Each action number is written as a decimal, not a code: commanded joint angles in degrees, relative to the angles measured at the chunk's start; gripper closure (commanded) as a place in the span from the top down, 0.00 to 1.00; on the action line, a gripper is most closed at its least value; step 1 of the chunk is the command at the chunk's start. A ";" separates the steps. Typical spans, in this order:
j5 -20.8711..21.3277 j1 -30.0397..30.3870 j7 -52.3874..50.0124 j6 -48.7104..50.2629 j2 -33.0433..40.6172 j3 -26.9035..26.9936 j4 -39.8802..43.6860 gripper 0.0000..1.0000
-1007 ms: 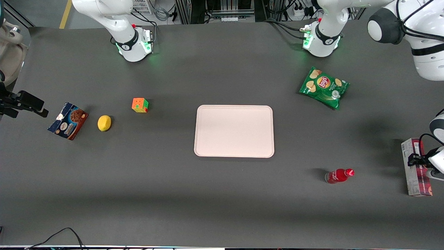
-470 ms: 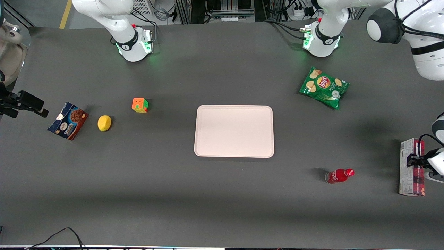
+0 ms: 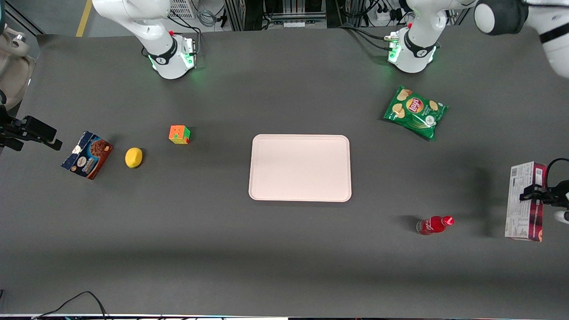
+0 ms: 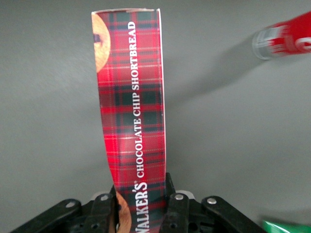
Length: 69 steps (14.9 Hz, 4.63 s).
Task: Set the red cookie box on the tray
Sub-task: 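Close the left gripper on the shortbread box and lift it, then carry the held box with the left gripper over the white tray, then lower the box onto the tray's rim area and open the left gripper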
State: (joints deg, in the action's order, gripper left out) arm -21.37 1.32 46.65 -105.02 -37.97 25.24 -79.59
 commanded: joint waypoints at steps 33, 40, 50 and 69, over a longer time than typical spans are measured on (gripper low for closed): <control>23.04 -13.72 -83.83 -44.29 21.45 -48.97 -46.36 0.08; 26.73 -14.24 -83.92 -47.55 17.85 -46.69 -46.71 0.08; 27.09 -14.42 -84.62 -50.01 16.00 -45.28 -46.18 0.32; 20.24 -12.84 -72.97 -20.85 24.42 -39.58 -30.10 1.00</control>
State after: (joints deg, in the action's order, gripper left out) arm 1.70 -11.89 -34.81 -131.39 -16.92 -18.25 -111.50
